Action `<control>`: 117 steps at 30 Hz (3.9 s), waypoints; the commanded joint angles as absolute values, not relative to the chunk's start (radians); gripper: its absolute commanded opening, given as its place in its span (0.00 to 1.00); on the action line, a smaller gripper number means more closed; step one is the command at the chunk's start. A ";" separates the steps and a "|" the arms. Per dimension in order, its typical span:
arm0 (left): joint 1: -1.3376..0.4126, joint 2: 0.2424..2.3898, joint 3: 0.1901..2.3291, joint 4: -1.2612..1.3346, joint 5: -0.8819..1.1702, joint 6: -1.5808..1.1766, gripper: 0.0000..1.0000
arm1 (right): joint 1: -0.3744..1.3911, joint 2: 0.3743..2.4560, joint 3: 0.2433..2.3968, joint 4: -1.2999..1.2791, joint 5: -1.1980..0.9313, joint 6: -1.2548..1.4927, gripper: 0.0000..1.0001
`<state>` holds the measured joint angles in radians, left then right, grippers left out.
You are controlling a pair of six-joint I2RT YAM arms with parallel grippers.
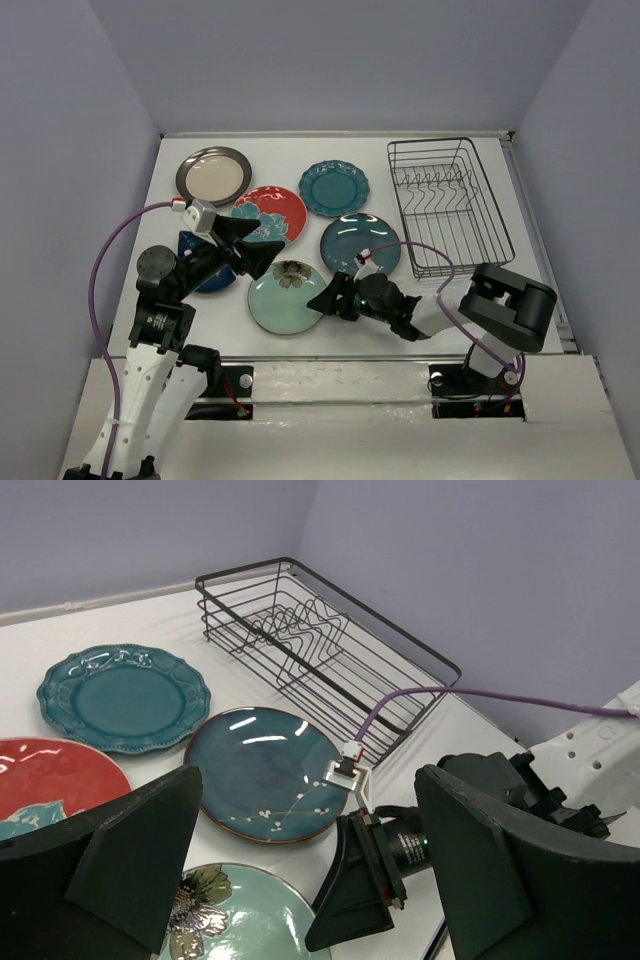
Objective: Load the plates into the dish rack
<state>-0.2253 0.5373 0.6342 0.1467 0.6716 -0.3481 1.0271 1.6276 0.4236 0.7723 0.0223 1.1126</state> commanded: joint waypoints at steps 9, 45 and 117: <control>-0.222 0.523 0.652 0.169 0.673 -0.336 0.99 | 1.035 1.822 0.411 0.974 0.058 1.201 0.46; -0.233 0.465 0.655 0.176 0.683 -0.336 0.99 | 0.609 0.926 1.109 0.008 0.739 0.218 0.07; -0.523 0.430 0.683 0.104 0.617 -0.279 0.99 | -0.081 1.479 1.299 0.204 0.368 -0.327 0.07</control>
<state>-0.5175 0.4362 0.6376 0.0772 0.6151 -0.2882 -0.0731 1.5017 1.2797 0.0261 0.3630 -0.3199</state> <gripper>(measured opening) 0.990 0.117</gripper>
